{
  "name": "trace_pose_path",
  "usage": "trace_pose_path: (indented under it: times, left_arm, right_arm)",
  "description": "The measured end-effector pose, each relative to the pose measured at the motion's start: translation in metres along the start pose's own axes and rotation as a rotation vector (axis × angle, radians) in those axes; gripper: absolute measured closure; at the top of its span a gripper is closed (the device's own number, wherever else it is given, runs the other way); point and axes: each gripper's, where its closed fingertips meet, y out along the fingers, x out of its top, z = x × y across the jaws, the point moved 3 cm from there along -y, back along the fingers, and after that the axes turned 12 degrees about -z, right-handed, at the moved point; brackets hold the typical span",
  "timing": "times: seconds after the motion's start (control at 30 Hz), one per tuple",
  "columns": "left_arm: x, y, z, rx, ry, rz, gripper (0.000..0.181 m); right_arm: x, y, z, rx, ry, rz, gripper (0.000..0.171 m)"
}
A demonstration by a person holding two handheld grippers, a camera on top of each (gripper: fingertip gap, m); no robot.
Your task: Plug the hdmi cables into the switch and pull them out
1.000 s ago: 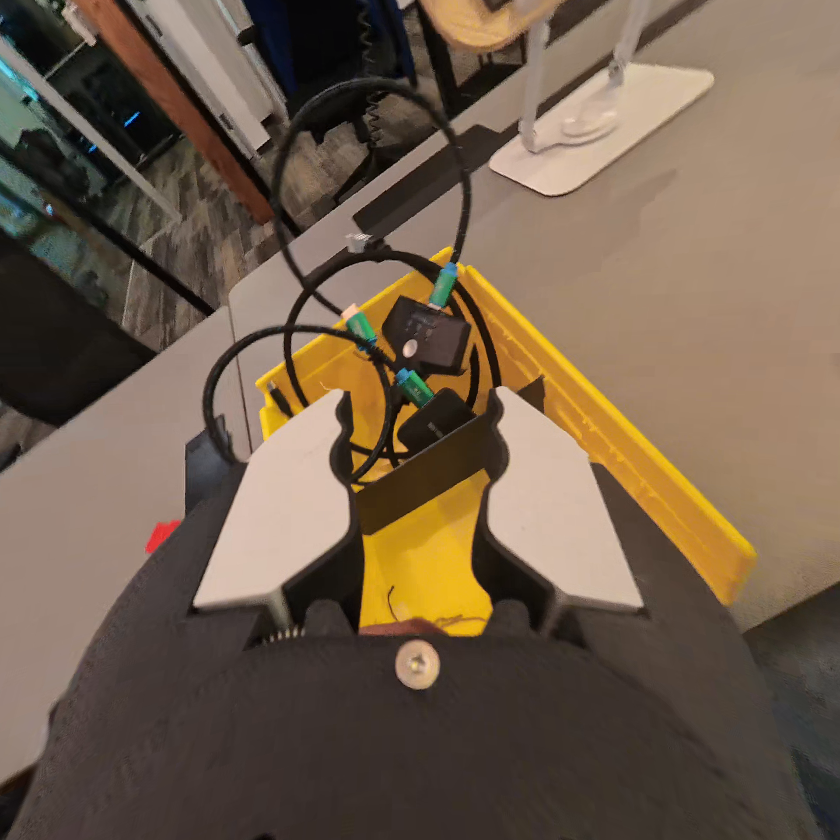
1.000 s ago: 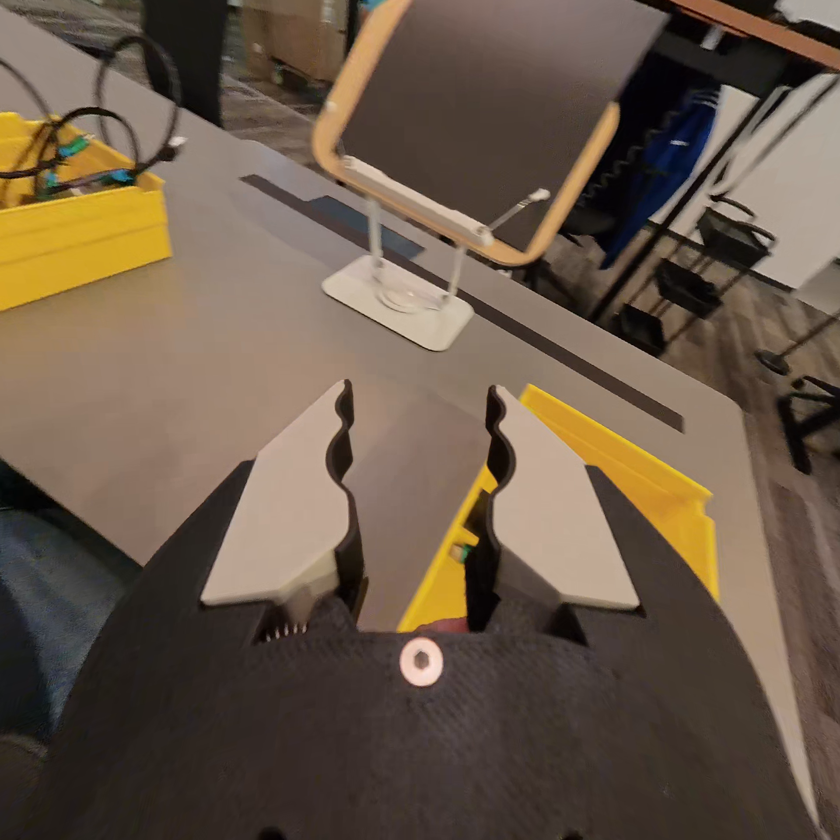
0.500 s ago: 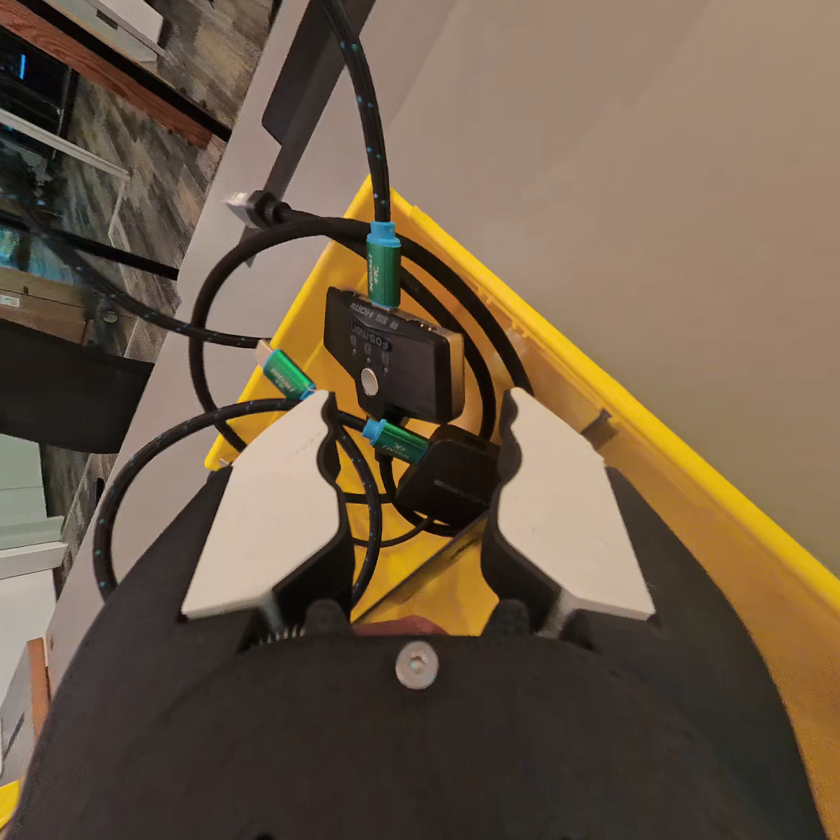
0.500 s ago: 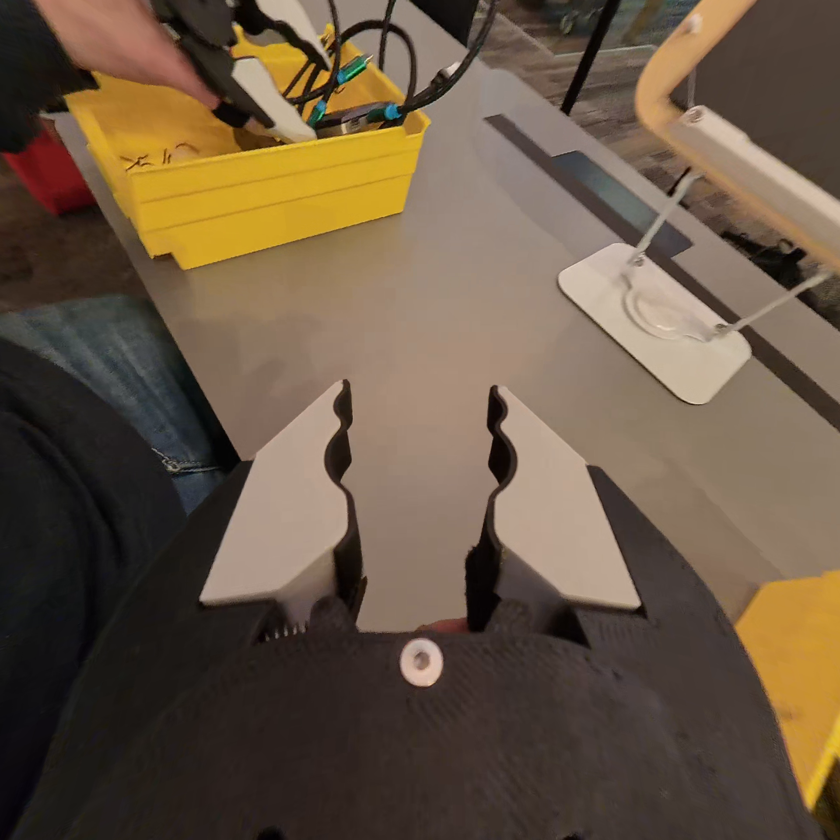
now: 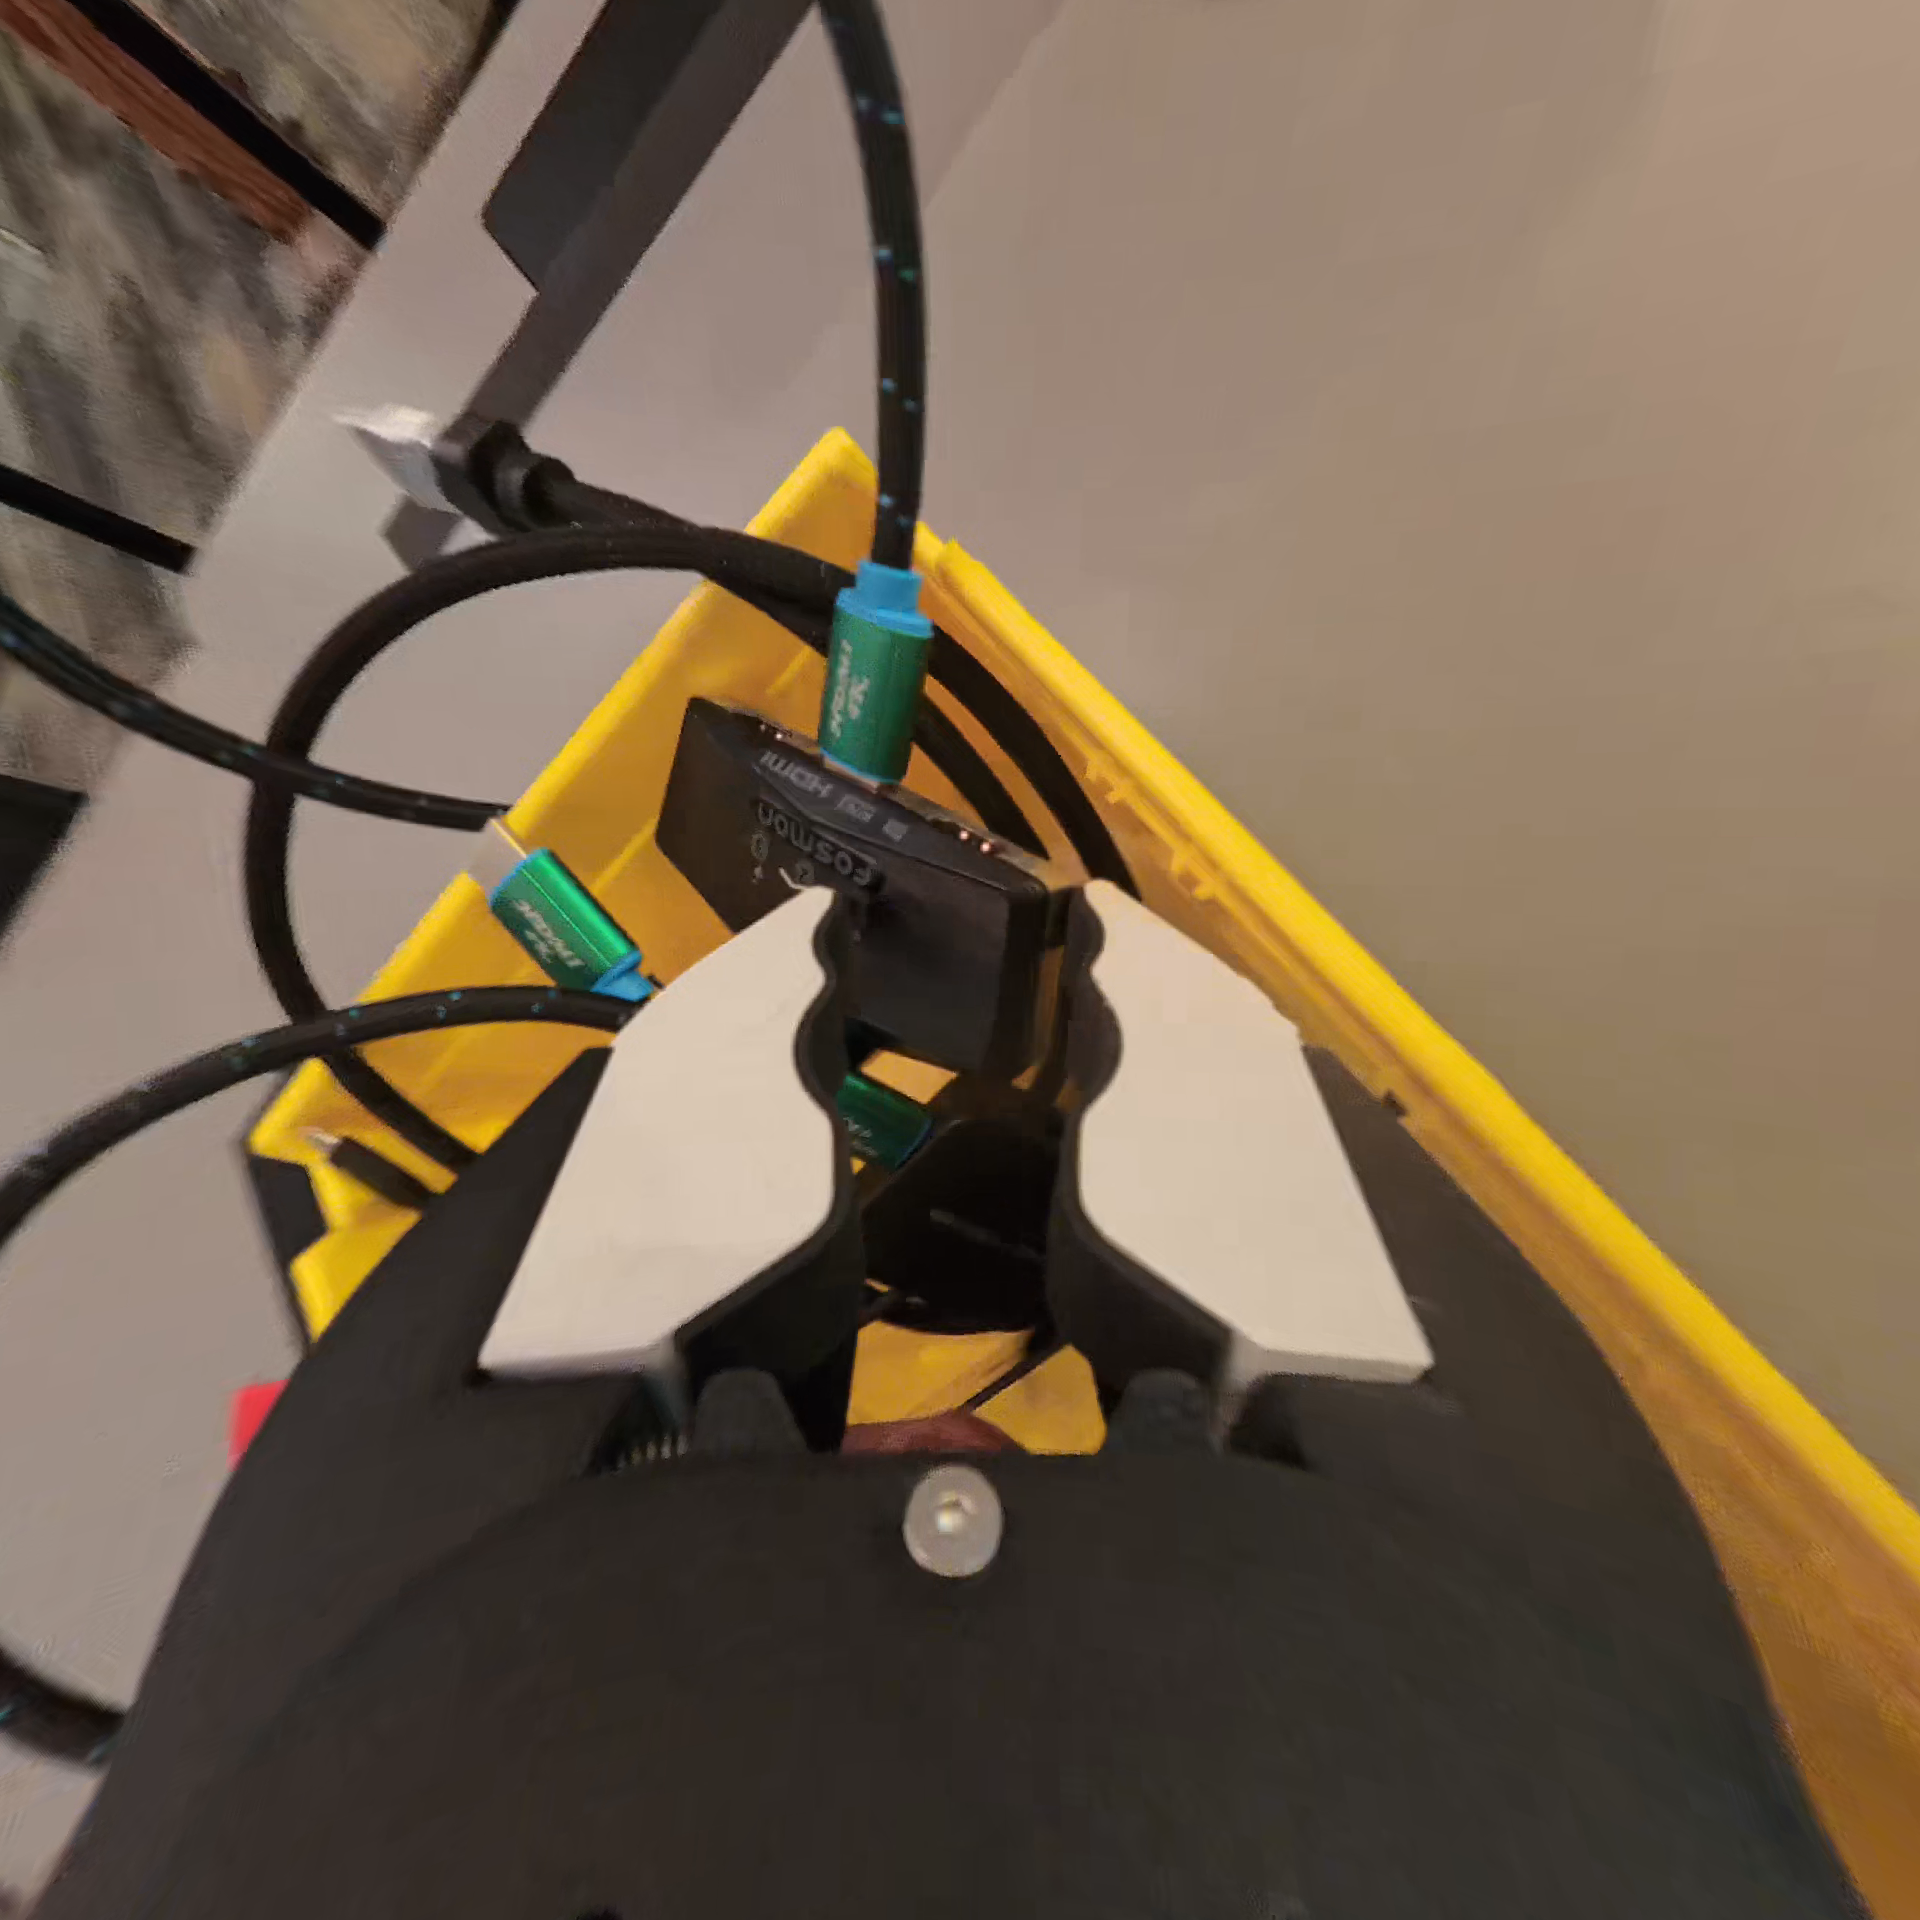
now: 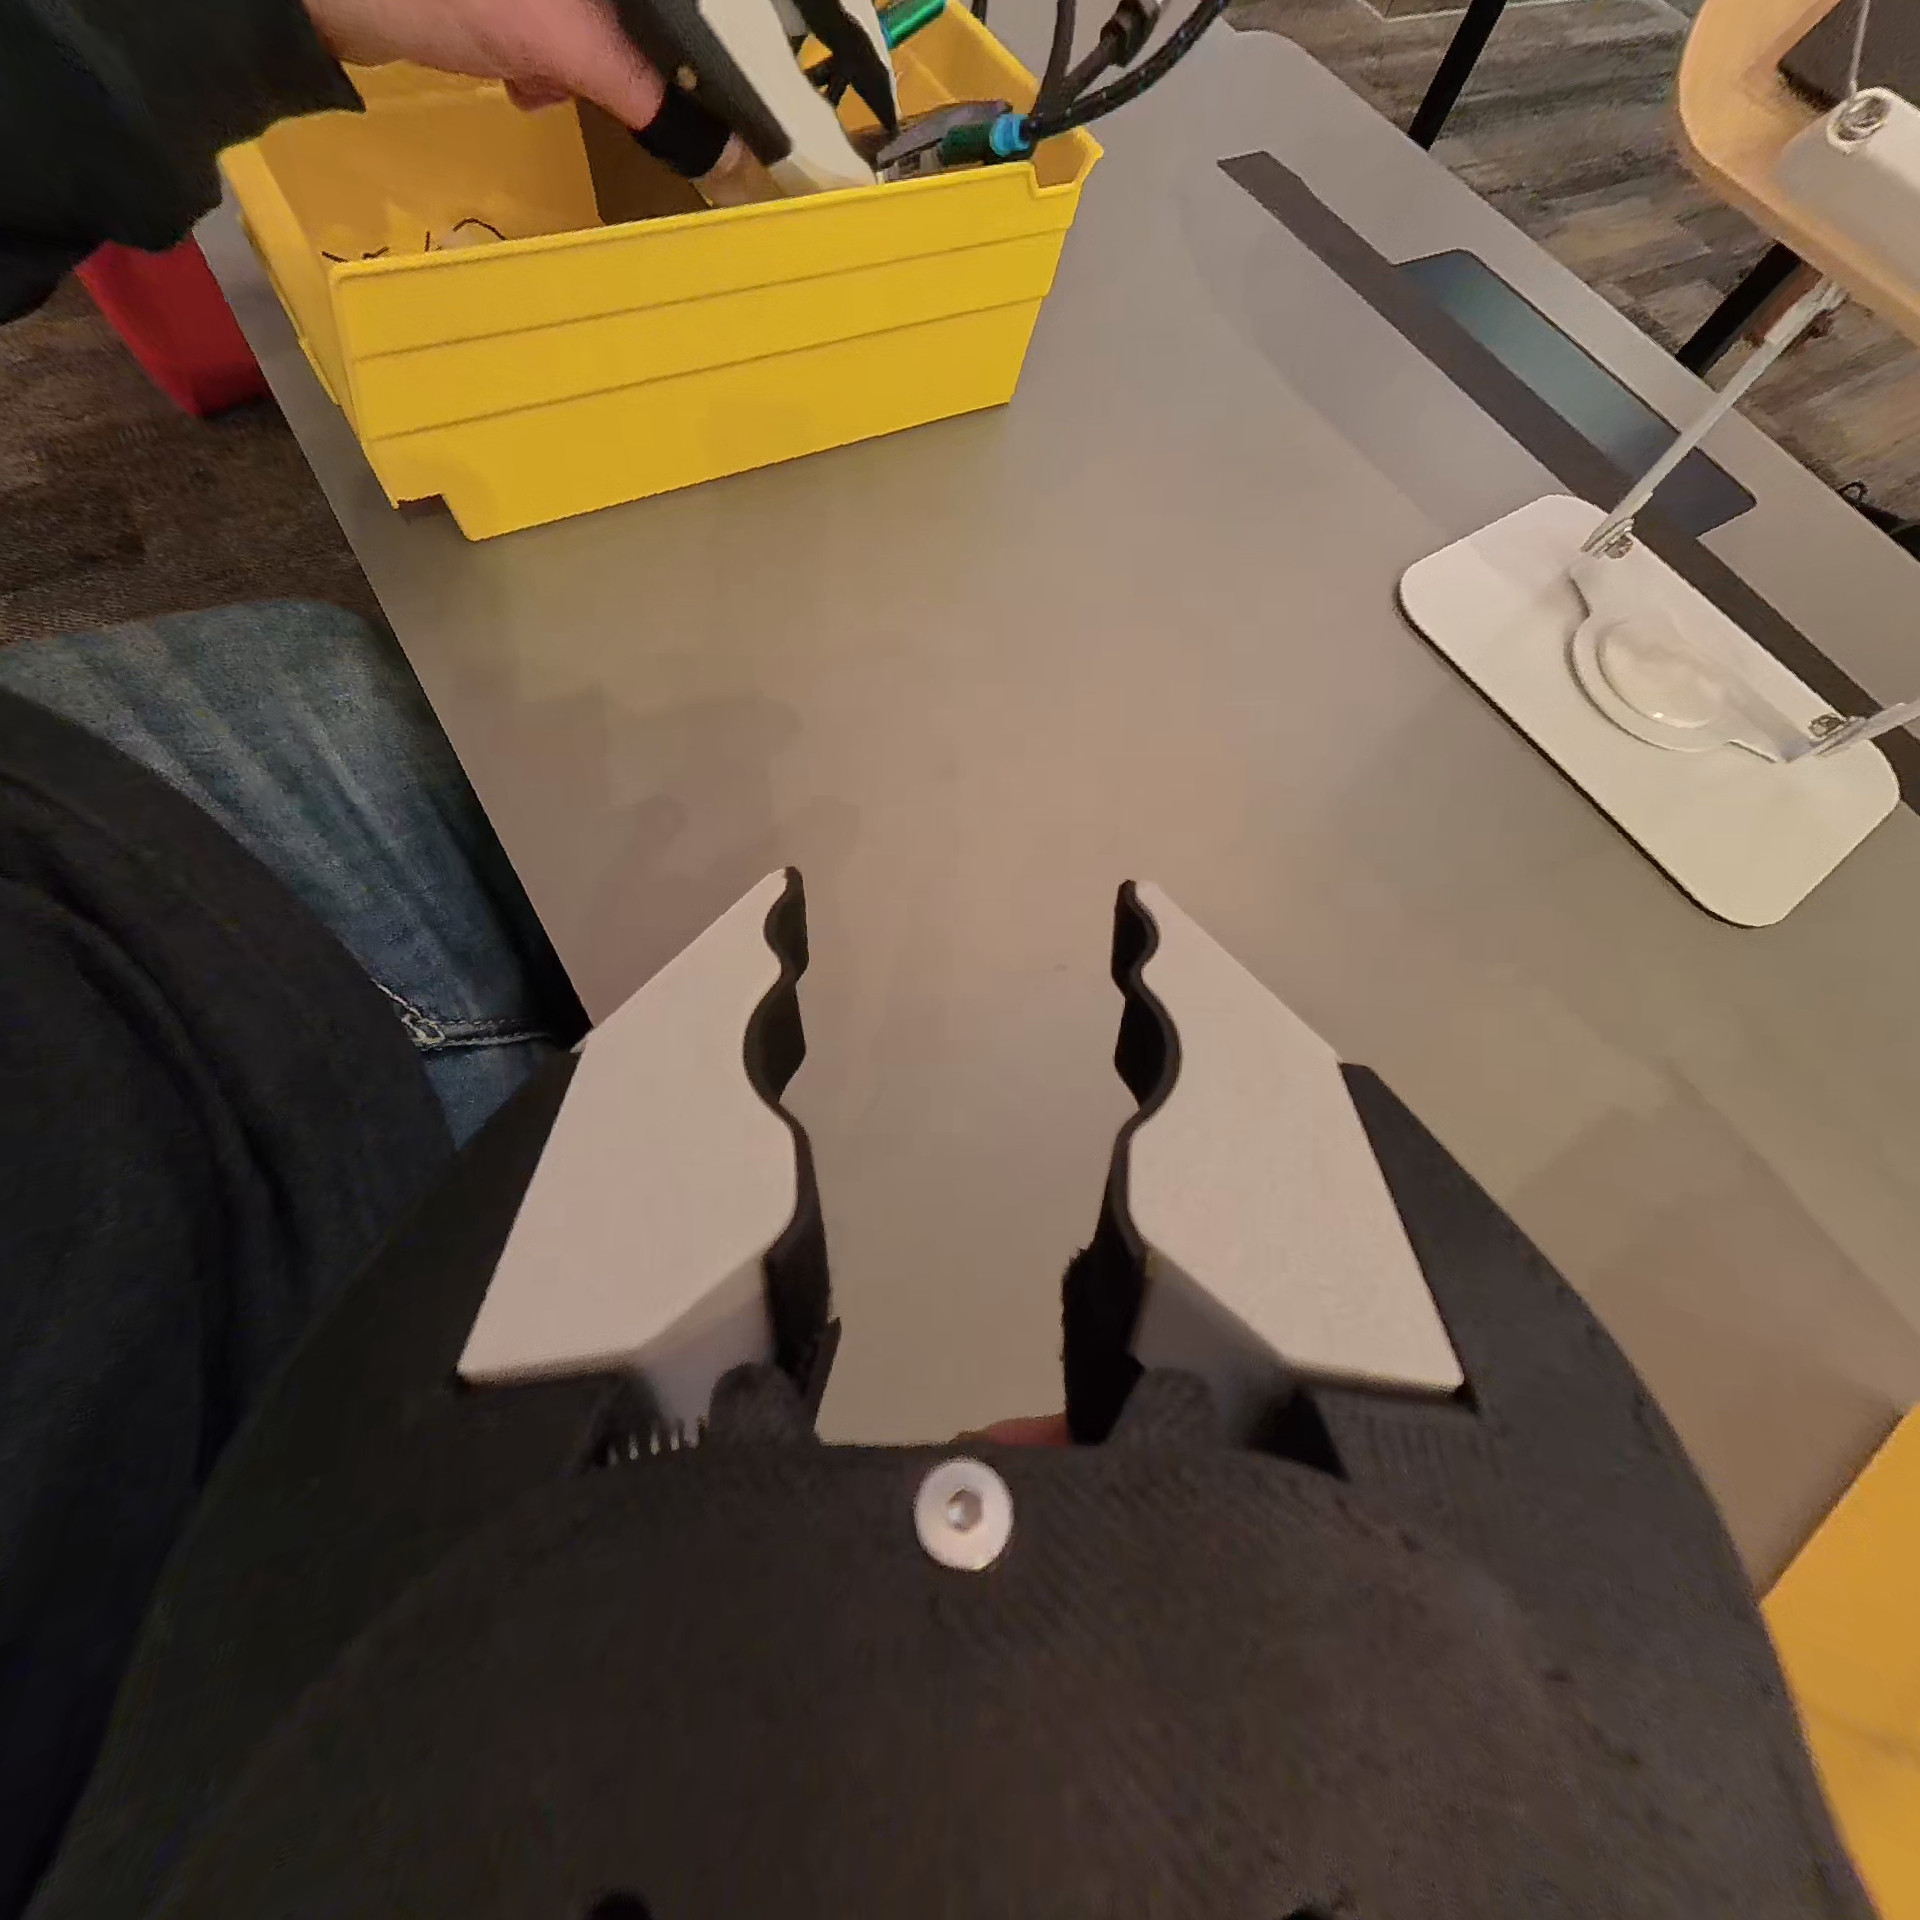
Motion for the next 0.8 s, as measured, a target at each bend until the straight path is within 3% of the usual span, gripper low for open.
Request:
trace_pose_path:
  times: [0.13,0.3,0.4,0.47,0.8]
  left_arm:
    - [-0.003,0.002,0.007,-0.009,-0.057,0.010,0.139]
    - [-0.003,0.003,0.015,0.099,0.033,0.049,0.112]
    - [-0.006,0.007,0.013,0.082,0.059,0.073,0.119]
    - [-0.006,0.010,0.008,0.064,0.080,0.083,0.134]
    - [0.001,-0.003,0.022,0.136,0.078,0.044,0.156]
  right_arm:
    - [-0.002,0.003,0.002,0.009,-0.002,0.008,0.114]
    - [-0.005,0.005,0.005,0.018,-0.002,0.018,0.114]
    - [-0.007,0.007,0.006,0.022,-0.004,0.024,0.114]
    - [-0.008,0.007,0.007,0.026,-0.003,0.027,0.114]
    - [-0.012,0.008,0.006,0.032,0.009,0.028,0.115]
